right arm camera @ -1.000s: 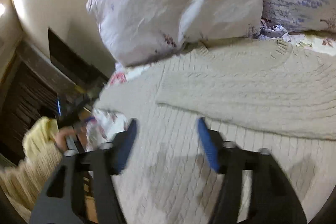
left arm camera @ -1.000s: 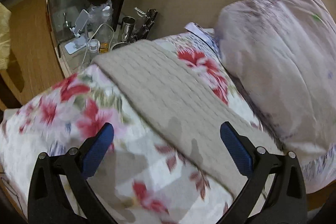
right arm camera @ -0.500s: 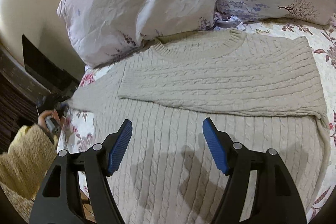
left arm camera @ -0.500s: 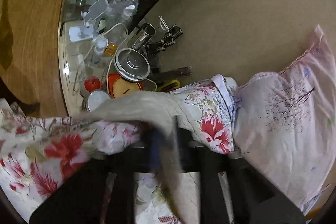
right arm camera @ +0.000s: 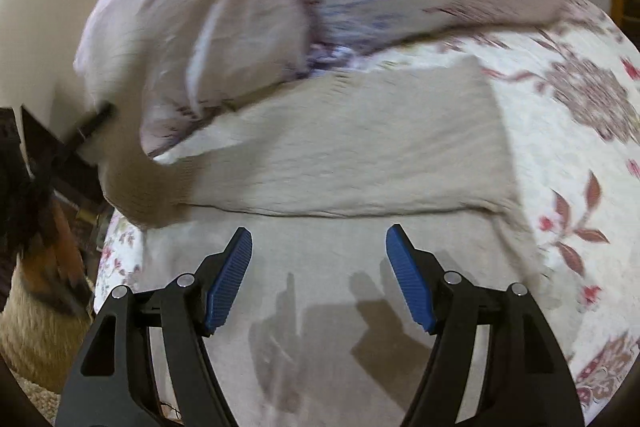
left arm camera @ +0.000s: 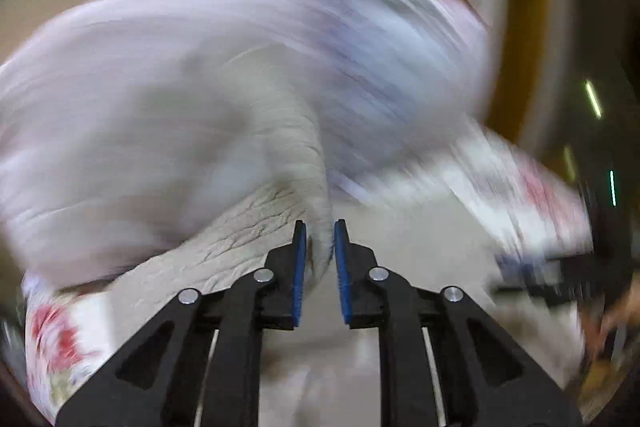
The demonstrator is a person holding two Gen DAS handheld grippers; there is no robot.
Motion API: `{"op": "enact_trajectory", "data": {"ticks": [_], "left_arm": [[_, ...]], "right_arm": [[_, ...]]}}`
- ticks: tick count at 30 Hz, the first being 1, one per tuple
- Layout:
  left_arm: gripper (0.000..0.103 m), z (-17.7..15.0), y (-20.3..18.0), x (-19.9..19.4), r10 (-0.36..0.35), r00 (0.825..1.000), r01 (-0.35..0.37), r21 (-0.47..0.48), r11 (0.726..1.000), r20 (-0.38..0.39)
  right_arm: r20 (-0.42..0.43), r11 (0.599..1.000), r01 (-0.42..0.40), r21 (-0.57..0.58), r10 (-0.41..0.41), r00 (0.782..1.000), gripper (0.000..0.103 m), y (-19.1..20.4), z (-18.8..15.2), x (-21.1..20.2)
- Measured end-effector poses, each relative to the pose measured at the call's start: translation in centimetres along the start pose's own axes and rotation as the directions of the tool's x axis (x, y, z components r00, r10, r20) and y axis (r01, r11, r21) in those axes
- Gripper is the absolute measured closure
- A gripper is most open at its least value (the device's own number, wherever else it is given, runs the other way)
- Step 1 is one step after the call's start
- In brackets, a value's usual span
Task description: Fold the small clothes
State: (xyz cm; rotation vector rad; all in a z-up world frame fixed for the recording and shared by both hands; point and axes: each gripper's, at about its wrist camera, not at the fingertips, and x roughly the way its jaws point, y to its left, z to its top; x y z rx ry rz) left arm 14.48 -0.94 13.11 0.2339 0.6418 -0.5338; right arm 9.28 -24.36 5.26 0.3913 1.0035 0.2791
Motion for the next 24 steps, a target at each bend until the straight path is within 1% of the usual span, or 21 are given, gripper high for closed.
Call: {"op": "enact_trajectory", "data": {"ticks": [1,2,3,4,5,6,7,9,10,11,12,13,14,15,16,17,19,21,22,23,24], "left_arm": [[0.087,-0.6,-2.5,1.3,-0.007,0.999,0.01,0.062,0.998,-0.051],[0.085,-1.5,-3.7,1.9,0.003,0.996,0.004,0.081,0.997,-0.086],[0.074,-2.6,-3.5,1.9,0.023,0.994,-0.017,0.053,0.998,-0.111],[0.064,-3.4,-2.7,1.7,0.046,0.991,-0.044,0.018,0.999,-0.124],[0.047,-5.0,-0.8,0.9,0.104,0.984,-0.112,-0.048,0.993,-0.146],[0.04,-6.6,1.4,0.0,0.15,0.973,-0.171,-0.118,0.978,-0.173],[0.037,-8.3,3.6,-0.8,0.174,0.961,-0.216,-0.192,0.958,-0.214],[0.031,-11.3,5.9,-2.3,0.188,0.938,-0.275,-0.293,0.916,-0.293],[0.03,-12.6,6.9,-3.0,0.188,0.928,-0.296,-0.326,0.898,-0.323],[0.03,-15.0,7.7,-3.9,0.183,0.91,-0.325,-0.369,0.871,-0.371],[0.03,-16.7,8.1,-4.6,0.163,0.902,-0.334,-0.408,0.85,-0.4],[0.03,-17.8,8.0,-5.2,0.142,0.9,-0.331,-0.437,0.836,-0.412],[0.03,-19.2,7.8,-5.9,0.102,0.901,-0.318,-0.481,0.817,-0.422],[0.031,-20.5,7.4,-6.5,0.059,0.904,-0.296,-0.522,0.8,-0.424],[0.035,-21.7,6.9,-7.2,0.019,0.908,-0.275,-0.56,0.782,-0.419],[0.036,-22.1,6.3,-7.8,0.018,0.914,-0.268,-0.571,0.776,-0.405],[0.041,-22.9,5.0,-9.1,-0.028,0.925,-0.227,-0.611,0.759,-0.379],[0.059,-24.0,4.3,-10.0,-0.11,0.933,-0.164,-0.678,0.716,-0.342],[0.062,-24.6,3.9,-10.2,-0.145,0.932,-0.143,-0.705,0.695,-0.332],[0.066,-24.5,3.7,-10.3,-0.156,0.931,-0.137,-0.713,0.688,-0.33],[0.07,-24.5,3.2,-10.2,-0.168,0.929,-0.132,-0.719,0.682,-0.329]], "right_arm": [[-0.008,1.0,0.021,0.017,-0.021,1.0,0.032,-1.1,-0.2,-0.3],[-0.009,0.999,0.028,0.032,-0.028,1.0,0.032,-2.1,-0.4,-0.8],[-0.004,0.998,0.031,0.045,-0.031,1.0,0.032,-2.9,-0.7,-1.4],[0.003,0.997,0.043,0.062,-0.043,0.999,0.032,-4.0,-1.2,-2.3],[0.001,0.995,0.058,0.077,-0.058,0.998,0.032,-4.9,-1.6,-2.8],[-0.004,0.992,0.074,0.099,-0.074,0.997,0.032,-6.0,-2.2,-3.5],[-0.014,0.988,0.083,0.132,-0.082,0.997,0.032,-7.4,-2.9,-4.1],[-0.037,0.978,0.084,0.191,-0.078,0.996,0.032,-9.3,-4.2,-5.0],[-0.06,0.97,0.078,0.229,-0.066,0.996,0.032,-10.6,-5.3,-5.4],[-0.079,0.966,0.065,0.248,-0.047,0.996,0.033,-11.3,-6.1,-5.5],[-0.104,0.963,0.044,0.267,-0.016,0.994,0.035,-11.9,-7.0,-5.5],[-0.135,0.96,0.016,0.281,0.023,0.991,0.039,-12.3,-8.0,-5.4],[-0.163,0.956,-0.017,0.293,0.067,0.984,0.044,-12.5,-8.8,-5.3],[-0.172,0.953,-0.05,0.298,0.105,0.979,0.045,-12.4,-9.7,-5.3],[-0.184,0.948,-0.094,0.306,0.155,0.97,0.048,-12.2,-10.7,-5.5],[-0.2,0.94,-0.124,0.318,0.194,0.96,0.056,-12.2,-11.2,-5.4],[-0.254,0.907,-0.204,0.369,0.31,0.916,0.069,-12.1,-13.2,-5.0],[-0.277,0.885,-0.248,0.394,0.372,0.886,0.077,-11.9,-14.4,-4.6],[-0.292,0.868,-0.276,0.413,0.413,0.863,0.086,-11.8,-14.9,-4.2],[-0.299,0.862,-0.289,0.417,0.43,0.852,0.09,-11.6,-15.0,-3.9],[-0.301,0.86,-0.3,0.413,0.44,0.846,0.091,-11.3,-15.0,-3.7]]}}
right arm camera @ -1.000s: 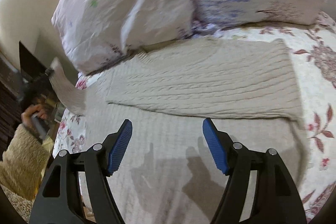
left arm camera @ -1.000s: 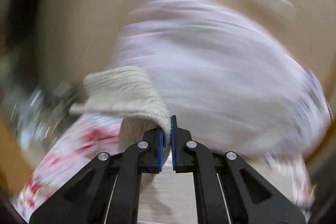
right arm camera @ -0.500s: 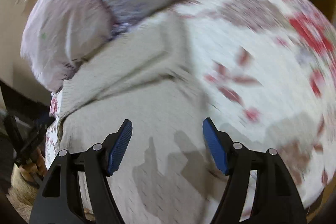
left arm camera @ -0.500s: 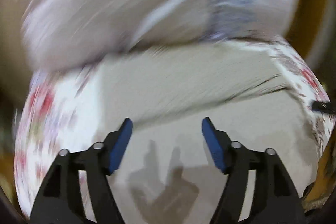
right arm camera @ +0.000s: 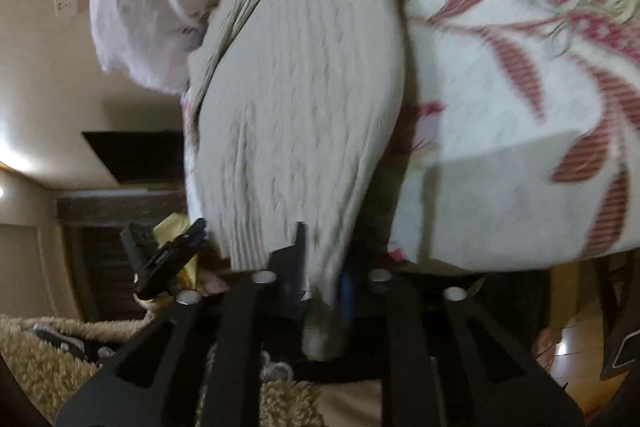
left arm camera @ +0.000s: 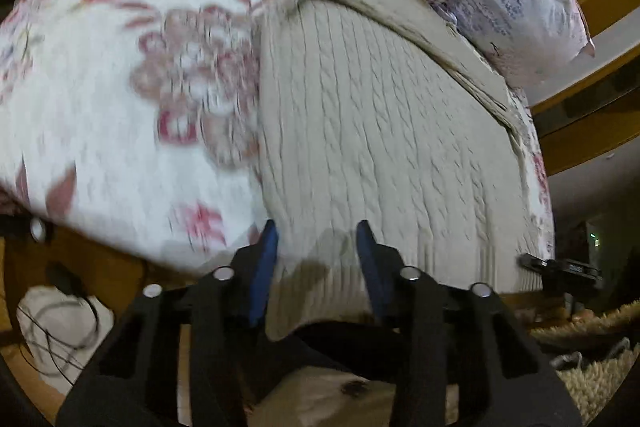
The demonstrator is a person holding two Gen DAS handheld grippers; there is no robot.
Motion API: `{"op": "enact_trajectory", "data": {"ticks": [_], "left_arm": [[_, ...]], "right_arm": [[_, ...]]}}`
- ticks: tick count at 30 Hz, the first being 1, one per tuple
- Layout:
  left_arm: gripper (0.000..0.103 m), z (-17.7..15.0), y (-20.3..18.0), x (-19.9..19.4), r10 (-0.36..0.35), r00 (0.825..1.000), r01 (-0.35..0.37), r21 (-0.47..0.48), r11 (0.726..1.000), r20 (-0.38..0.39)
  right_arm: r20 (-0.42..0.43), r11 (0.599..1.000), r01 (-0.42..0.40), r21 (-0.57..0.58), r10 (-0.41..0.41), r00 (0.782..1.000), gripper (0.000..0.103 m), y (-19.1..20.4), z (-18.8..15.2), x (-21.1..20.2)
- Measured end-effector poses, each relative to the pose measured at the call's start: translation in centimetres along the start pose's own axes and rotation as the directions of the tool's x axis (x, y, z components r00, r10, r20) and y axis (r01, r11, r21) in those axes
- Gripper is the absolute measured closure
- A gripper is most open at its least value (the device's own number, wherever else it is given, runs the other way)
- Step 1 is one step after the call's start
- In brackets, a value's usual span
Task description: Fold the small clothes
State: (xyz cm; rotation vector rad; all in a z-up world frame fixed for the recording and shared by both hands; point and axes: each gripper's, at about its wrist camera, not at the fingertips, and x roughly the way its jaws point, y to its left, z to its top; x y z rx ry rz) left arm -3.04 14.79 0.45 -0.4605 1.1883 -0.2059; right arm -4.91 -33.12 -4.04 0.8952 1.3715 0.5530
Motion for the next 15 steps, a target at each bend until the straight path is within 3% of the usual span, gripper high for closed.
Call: {"op": "enact_trajectory", "data": {"ticks": [1,2,3,6,8,11,13,15], "left_arm": [[0.075,-0.2,0.0,0.3,-0.012,1.0,0.011,-0.01,1.0,-0.014],[0.087,-0.3,-0.2,0.5,-0.025,0.999,0.025,-0.02,1.0,-0.032],[0.091,-0.3,-0.2,0.5,-0.043,0.998,0.042,-0.028,0.999,-0.054],[0.093,0.5,-1.3,0.9,-0.074,0.994,0.074,-0.004,0.997,-0.075],[0.094,2.3,-2.1,0.4,-0.135,0.989,0.136,0.005,0.991,-0.056],[0.094,8.7,-2.8,-0.6,-0.182,0.981,0.18,0.039,0.983,0.062],[0.094,13.6,-3.1,-1.1,-0.217,0.964,0.213,0.042,0.976,0.154],[0.09,19.2,-4.1,-1.1,-0.154,0.949,0.139,0.074,0.988,0.276]], "right_arm": [[0.001,1.0,-0.017,-0.013,0.017,1.0,0.094,0.3,0.3,0.2],[0.011,0.999,-0.036,-0.025,0.036,0.999,0.094,0.8,0.8,0.1],[0.023,0.998,-0.052,-0.034,0.053,0.998,0.094,1.3,1.2,0.1],[0.078,0.992,-0.103,-0.077,0.109,0.991,0.094,3.5,3.7,-0.3],[0.135,0.984,-0.14,-0.107,0.154,0.979,0.094,5.0,5.9,-1.0],[0.239,0.97,-0.18,-0.162,0.216,0.947,0.094,7.7,10.6,-2.2],[0.309,0.965,-0.19,-0.182,0.24,0.92,0.094,8.8,13.7,-3.0],[0.41,0.967,-0.172,-0.188,0.236,0.881,0.094,10.2,17.6,-3.4]]}}
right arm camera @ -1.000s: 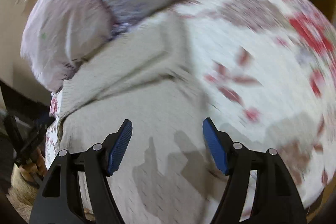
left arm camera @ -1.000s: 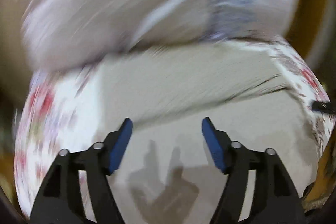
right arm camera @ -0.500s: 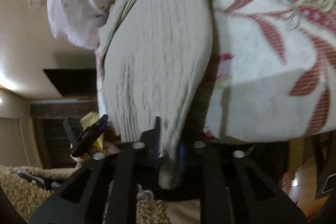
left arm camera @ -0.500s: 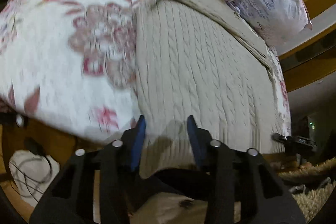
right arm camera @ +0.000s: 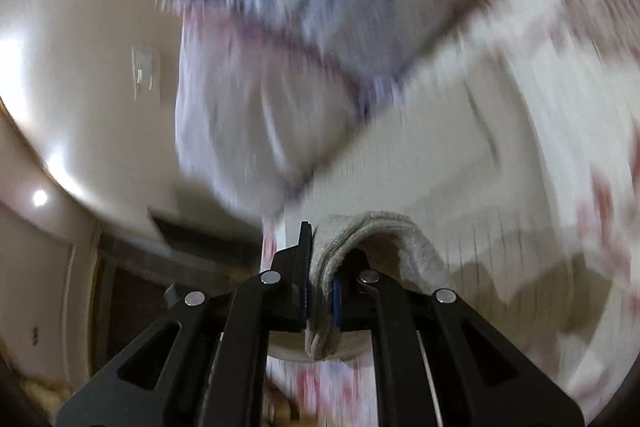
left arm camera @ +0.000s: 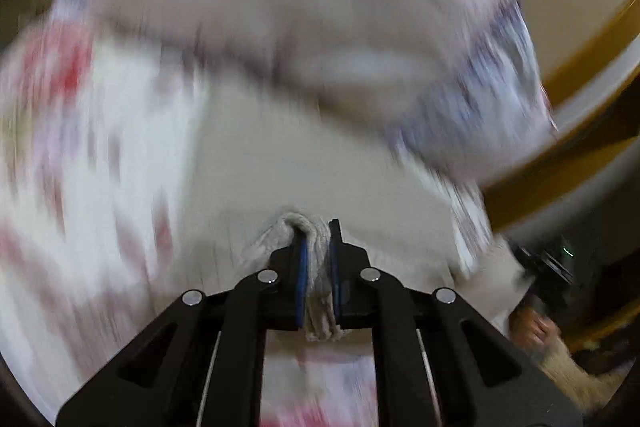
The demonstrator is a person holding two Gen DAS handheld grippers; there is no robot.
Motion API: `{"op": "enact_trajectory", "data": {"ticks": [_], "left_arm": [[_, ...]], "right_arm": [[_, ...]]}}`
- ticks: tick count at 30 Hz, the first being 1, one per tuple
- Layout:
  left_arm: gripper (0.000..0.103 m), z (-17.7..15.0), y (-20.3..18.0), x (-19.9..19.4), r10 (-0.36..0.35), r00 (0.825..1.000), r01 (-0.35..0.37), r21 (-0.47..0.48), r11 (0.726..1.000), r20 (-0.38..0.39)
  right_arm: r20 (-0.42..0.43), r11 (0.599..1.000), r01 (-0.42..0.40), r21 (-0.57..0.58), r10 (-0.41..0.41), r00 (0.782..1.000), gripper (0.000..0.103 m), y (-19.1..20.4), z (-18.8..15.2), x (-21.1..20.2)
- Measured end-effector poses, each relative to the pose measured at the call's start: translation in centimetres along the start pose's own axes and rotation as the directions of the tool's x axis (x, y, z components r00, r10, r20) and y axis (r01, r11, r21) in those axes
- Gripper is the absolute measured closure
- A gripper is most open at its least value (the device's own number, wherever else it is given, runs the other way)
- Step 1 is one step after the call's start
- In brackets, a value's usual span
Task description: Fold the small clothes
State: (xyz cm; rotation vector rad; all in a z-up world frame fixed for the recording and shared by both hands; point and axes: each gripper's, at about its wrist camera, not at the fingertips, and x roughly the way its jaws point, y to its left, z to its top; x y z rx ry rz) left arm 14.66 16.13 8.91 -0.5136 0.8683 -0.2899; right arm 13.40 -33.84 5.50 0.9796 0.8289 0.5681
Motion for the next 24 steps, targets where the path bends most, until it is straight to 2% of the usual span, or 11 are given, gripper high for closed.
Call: {"op": "enact_trajectory", "data": {"ticks": [1,2,3,4,8,15,16,17,19,21,24], "left_arm": [[0.088,1.9,-0.3,1.0,0.033,0.999,-0.034,0.018,0.999,0.037],[0.07,4.0,-0.2,2.4,0.076,0.995,-0.077,0.019,0.997,0.06],[0.033,5.3,0.1,3.6,0.141,0.989,-0.141,0.008,0.99,0.053],[0.021,6.0,0.7,4.3,0.209,0.977,-0.209,-0.001,0.978,0.035],[0.018,5.1,3.3,5.6,0.189,0.981,-0.191,-0.041,0.981,-0.05],[0.043,2.1,6.9,9.5,0.061,0.98,-0.093,-0.167,0.982,-0.188],[0.052,2.0,6.6,9.8,0.05,0.985,-0.076,-0.158,0.984,-0.164],[0.075,2.0,6.6,10.4,0.029,0.982,-0.063,-0.178,0.982,-0.187],[0.085,1.9,6.7,11.1,-0.008,0.984,-0.035,-0.24,0.97,-0.177],[0.09,2.0,5.3,10.8,-0.022,0.989,-0.015,-0.245,0.97,-0.147],[0.091,2.7,0.5,9.8,-0.167,0.981,0.143,-0.222,0.965,-0.094]], "right_arm": [[0.063,0.999,0.048,-0.006,-0.048,0.997,0.091,0.2,2.1,1.2],[0.089,0.997,0.079,0.008,-0.079,0.993,0.067,0.0,3.8,2.4],[0.088,0.993,0.114,0.027,-0.116,0.989,0.047,-0.4,4.6,3.4],[0.075,0.982,0.178,0.06,-0.182,0.98,0.018,-1.0,5.4,4.4],[0.054,0.977,0.169,0.13,-0.178,0.983,0.017,-3.1,4.0,2.9],[0.01,0.961,0.234,0.149,-0.239,0.971,0.017,-5.7,0.9,1.7],[0.01,0.962,0.23,0.147,-0.234,0.972,0.017,-5.9,0.8,1.7],[0.009,0.963,0.226,0.145,-0.23,0.973,0.017,-6.1,0.5,1.2],[-0.003,0.965,0.222,0.139,-0.223,0.975,0.017,-5.8,0.5,1.6],[-0.003,0.966,0.221,0.132,-0.223,0.975,0.017,-5.9,0.4,0.7],[0.031,0.965,0.239,0.11,-0.243,0.969,0.017,-5.6,1.0,-1.3]]}}
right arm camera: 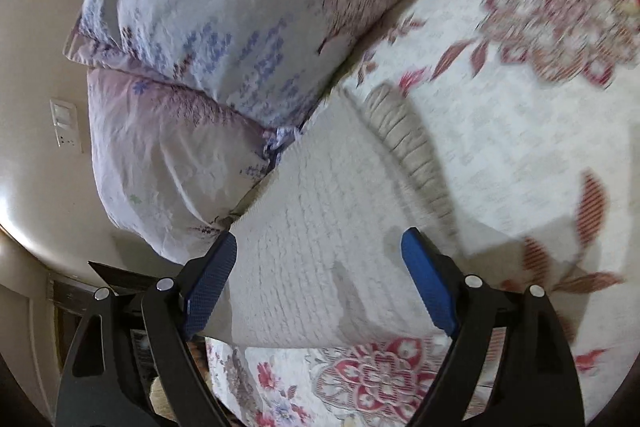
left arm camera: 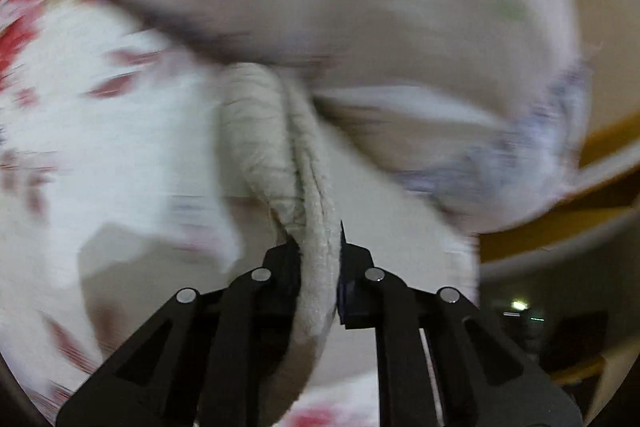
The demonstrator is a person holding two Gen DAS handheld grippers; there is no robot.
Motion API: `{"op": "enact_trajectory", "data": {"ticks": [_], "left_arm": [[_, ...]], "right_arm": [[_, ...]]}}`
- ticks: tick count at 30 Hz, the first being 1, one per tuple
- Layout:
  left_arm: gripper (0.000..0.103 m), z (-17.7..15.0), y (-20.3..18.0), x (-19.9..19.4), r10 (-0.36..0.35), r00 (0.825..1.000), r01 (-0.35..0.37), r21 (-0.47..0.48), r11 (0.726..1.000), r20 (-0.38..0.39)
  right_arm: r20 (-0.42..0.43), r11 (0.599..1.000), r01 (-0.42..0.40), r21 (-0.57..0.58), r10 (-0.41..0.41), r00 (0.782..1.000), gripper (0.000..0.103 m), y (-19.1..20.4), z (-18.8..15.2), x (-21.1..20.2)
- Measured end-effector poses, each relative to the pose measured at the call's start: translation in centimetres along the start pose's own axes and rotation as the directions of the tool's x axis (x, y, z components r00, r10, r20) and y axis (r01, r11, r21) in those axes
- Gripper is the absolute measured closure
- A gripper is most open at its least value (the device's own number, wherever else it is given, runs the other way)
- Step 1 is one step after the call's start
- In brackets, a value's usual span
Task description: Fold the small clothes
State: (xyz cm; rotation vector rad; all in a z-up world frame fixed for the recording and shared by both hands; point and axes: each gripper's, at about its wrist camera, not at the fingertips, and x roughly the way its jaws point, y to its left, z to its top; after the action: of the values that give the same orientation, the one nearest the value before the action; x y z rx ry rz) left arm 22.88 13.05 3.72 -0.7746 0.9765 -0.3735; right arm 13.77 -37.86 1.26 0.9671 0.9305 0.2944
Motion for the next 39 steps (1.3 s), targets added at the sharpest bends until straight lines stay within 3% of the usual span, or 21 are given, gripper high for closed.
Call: {"op": "enact_trajectory", "data": {"ticks": [2,5,7,9,10,11,12,14,15,17,20,24,25,26,28,30,32,34,36,37,39], "left_arm": [[0.091,-0.7,-5.5,1.5,-0.125,0.992,0.126,0.064,0.99,-0.024],[0.09,-2.5,-12.8,6.7,-0.276,0.953,0.29,0.106,0.951,-0.128],[0.087,-4.3,-16.8,11.5,-0.338,0.916,0.365,0.1,0.926,-0.215],[0.086,-6.3,-19.6,16.6,-0.407,0.855,0.44,0.034,0.898,-0.322],[0.088,-6.7,-19.7,17.4,-0.434,0.835,0.457,-0.014,0.89,-0.338],[0.087,-6.9,-19.3,17.3,-0.448,0.831,0.462,-0.038,0.886,-0.329],[0.074,-6.7,-18.7,16.4,-0.434,0.85,0.448,-0.025,0.894,-0.297],[0.043,-5.9,-16.8,13.8,-0.318,0.924,0.34,0.072,0.938,-0.214],[0.034,-5.4,-15.5,12.6,-0.236,0.958,0.256,0.113,0.96,-0.164],[0.034,-4.7,-13.2,11.2,-0.129,0.982,0.149,0.146,0.978,-0.14],[0.031,-5.3,-11.1,11.9,-0.016,0.982,0.046,0.161,0.986,-0.188],[0.028,-7.0,-11.6,14.6,0.106,0.959,-0.037,0.252,0.967,-0.264],[0.028,-7.2,-11.6,15.0,0.121,0.956,-0.048,0.268,0.962,-0.266],[0.028,-7.5,-11.8,15.8,0.137,0.954,-0.059,0.278,0.959,-0.267],[0.04,-7.4,-11.8,16.5,0.119,0.961,-0.051,0.262,0.964,-0.248],[0.065,-7.2,-12.0,16.8,0.082,0.964,-0.024,0.227,0.974,-0.252],[0.068,-6.9,-11.1,14.5,0.009,0.964,0.051,0.22,0.974,-0.265],[0.068,-7.4,-11.2,11.0,0.007,0.971,0.067,0.303,0.951,-0.237],[0.065,-7.8,-10.8,8.8,0.036,0.977,0.039,0.346,0.937,-0.208],[0.063,-8.0,-9.9,7.9,0.1,0.976,-0.02,0.374,0.927,-0.195],[0.053,-8.0,-8.5,7.1,0.215,0.963,-0.137,0.398,0.907,-0.16]], "right_arm": [[0.032,1.0,0.018,-0.012,-0.018,0.999,0.017,-0.3,0.6,-1.6],[0.09,0.999,0.05,-0.012,-0.049,0.995,0.017,-1.1,2.0,-4.1],[0.112,0.997,0.071,-0.006,-0.069,0.991,0.017,-1.5,2.9,-4.9],[0.108,0.996,0.085,-0.011,-0.083,0.991,0.017,-1.8,3.8,-4.7],[0.091,0.996,0.088,-0.012,-0.086,0.992,0.017,-1.9,4.4,-4.4],[0.072,0.997,0.082,-0.008,-0.081,0.994,0.017,-2.1,4.9,-4.1],[0.05,0.998,0.069,-0.001,-0.069,0.996,0.017,-2.1,5.3,-3.7],[0.008,0.999,0.048,0.008,-0.048,0.999,0.014,-2.2,5.8,-3.0],[-0.022,0.999,0.042,0.008,-0.042,0.999,0.011,-2.2,6.0,-2.3],[-0.081,0.999,0.044,0.004,-0.044,0.996,0.01,-2.2,6.2,-0.7],[-0.148,0.998,0.069,-0.001,-0.068,0.987,0.01,-2.4,6.3,1.5],[-0.225,0.993,0.112,-0.037,-0.117,0.967,0.015,-2.4,6.0,4.4],[-0.203,0.993,0.1,-0.067,-0.112,0.973,0.045,-2.1,5.9,4.5],[-0.226,0.991,0.107,-0.085,-0.124,0.966,0.064,-1.9,5.8,5.1],[-0.227,0.995,0.08,-0.059,-0.091,0.97,0.069,-2.0,5.6,5.3],[-0.206,0.997,0.034,-0.07,-0.048,0.977,0.071,-1.0,4.9,4.6],[-0.199,0.996,-0.021,-0.085,0.004,0.98,0.072,0.4,3.8,3.8],[-0.219,0.992,-0.042,-0.119,0.015,0.976,0.072,1.7,2.7,3.8],[-0.269,0.979,0.0,-0.202,-0.056,0.962,0.069,2.9,0.8,4.9],[-0.273,0.969,0.047,-0.243,-0.115,0.955,0.063,3.3,0.1,5.3],[-0.185,0.954,0.134,-0.27,-0.188,0.965,0.061,3.6,-0.5,4.7]]}}
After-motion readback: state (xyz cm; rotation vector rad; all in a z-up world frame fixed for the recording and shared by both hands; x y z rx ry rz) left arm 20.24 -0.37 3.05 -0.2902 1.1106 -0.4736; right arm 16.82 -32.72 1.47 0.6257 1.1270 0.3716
